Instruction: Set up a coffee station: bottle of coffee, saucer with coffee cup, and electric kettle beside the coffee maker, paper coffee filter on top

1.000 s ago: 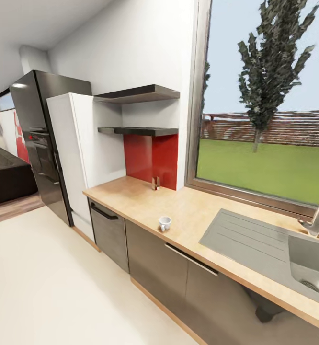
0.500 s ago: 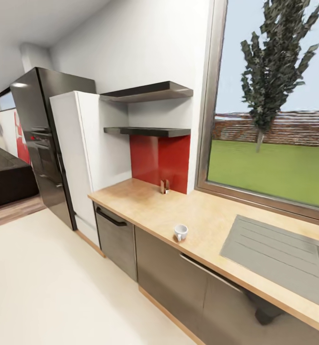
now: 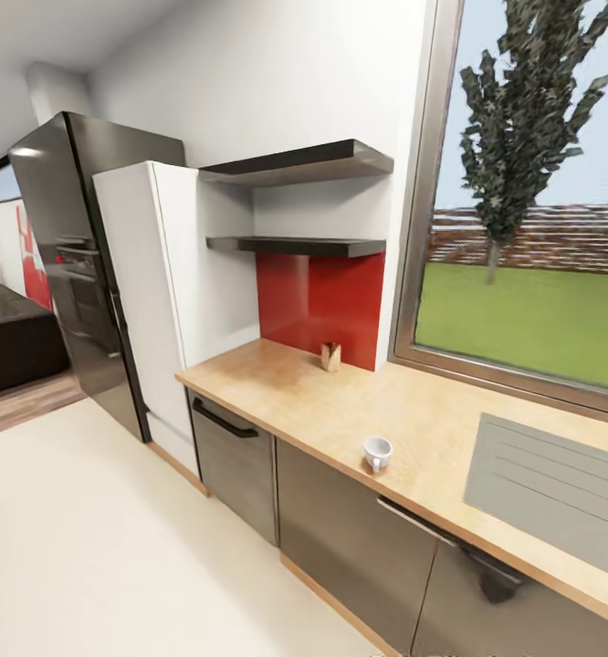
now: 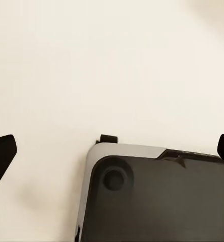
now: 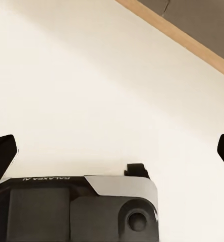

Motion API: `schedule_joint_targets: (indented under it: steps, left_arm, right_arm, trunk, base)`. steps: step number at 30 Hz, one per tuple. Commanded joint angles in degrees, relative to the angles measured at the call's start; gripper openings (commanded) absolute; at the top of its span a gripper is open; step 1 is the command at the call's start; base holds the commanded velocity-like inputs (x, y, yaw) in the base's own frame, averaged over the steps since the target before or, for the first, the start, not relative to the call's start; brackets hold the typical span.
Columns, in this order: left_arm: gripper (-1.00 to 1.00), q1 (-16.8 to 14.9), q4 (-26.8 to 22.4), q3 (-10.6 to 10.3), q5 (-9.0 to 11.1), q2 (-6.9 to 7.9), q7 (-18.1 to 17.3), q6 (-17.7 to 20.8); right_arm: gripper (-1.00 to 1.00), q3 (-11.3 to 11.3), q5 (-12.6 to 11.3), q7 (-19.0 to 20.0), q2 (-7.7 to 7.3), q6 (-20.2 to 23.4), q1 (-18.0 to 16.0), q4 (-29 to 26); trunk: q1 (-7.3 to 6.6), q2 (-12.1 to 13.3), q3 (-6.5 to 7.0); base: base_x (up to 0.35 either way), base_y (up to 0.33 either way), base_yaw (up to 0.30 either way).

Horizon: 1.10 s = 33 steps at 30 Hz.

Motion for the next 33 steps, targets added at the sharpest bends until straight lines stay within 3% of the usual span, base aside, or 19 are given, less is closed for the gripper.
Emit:
schedule_joint_targets:
  steps: [1, 24, 33]
  left_arm:
    - [1.00, -0.02, 0.06, -0.40, 0.61, 0.03, -0.23, -0.18]
    - [1.00, -0.02, 0.06, -0.40, 0.56, 0.02, -0.23, -0.18]
    - [1.00, -0.02, 0.10, -0.40, 0.54, 0.02, -0.23, -0.18]
  right_arm:
    - [1.00, 0.46, -0.60, -0.16, 0.01, 0.07, -0.01, -0.01]
    - [1.00, 0.36, -0.72, -0.09, -0.05, 0.08, -0.01, -0.01]
    - [1.00, 0.37, -0.72, -0.09, -0.12, 0.08, -0.03, 0.02]
  trunk:
    - [0.03, -0.05, -0.11]
    - [0.03, -0.05, -1.39]
    - [0.03, -0.05, -1.41]
  base:
    - [0.059, 0.323, -0.155]
    - [0.034, 0.322, -0.227]
    - [0.088, 0.089, -0.290]
